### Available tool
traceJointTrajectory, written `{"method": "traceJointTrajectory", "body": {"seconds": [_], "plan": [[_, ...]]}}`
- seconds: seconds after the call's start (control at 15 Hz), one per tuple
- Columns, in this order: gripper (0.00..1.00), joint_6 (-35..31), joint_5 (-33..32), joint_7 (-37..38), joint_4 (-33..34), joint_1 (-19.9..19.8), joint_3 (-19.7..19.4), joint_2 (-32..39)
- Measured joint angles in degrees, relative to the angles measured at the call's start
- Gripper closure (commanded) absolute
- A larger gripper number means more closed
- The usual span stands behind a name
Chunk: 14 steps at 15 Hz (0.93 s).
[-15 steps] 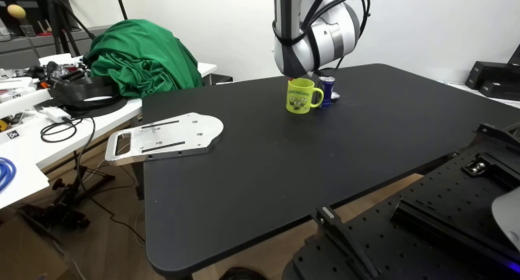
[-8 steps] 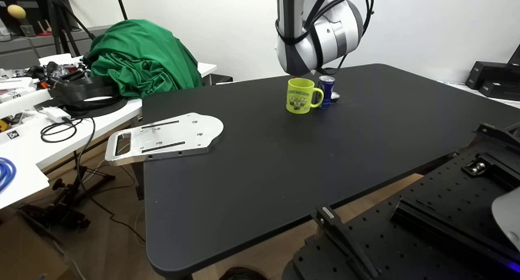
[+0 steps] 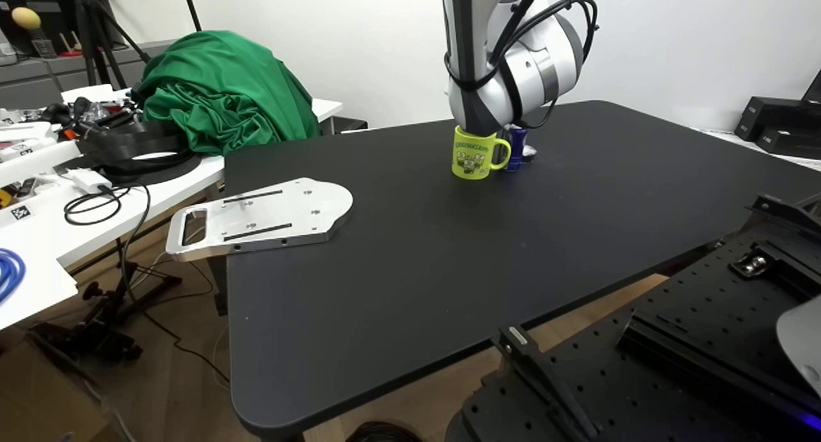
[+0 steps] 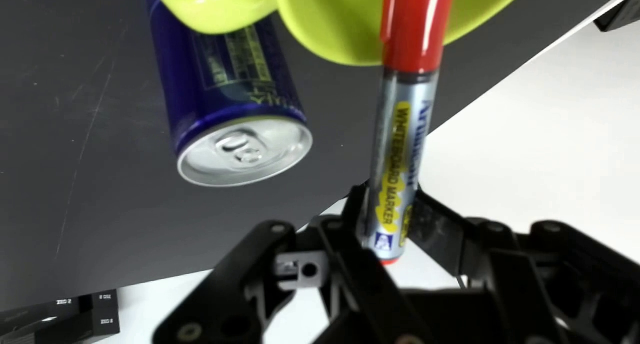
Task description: Put the marker in the mug
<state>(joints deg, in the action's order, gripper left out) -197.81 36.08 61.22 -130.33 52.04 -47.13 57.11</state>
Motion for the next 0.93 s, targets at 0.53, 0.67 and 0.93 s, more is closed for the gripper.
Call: {"method": "traceJointTrajectory", "body": {"seconds": [0.53,0.67,0.93], "plan": [[0.93,0.0,0.1,1.2,-0.7,3.3,0.0,3.8],[0.93,0.0,0.3,1.8,-0.9,4.4,0.0,4.5],[0.41,0.0,1.1,2.0,-1.1,5.6,0.0,5.3]]}}
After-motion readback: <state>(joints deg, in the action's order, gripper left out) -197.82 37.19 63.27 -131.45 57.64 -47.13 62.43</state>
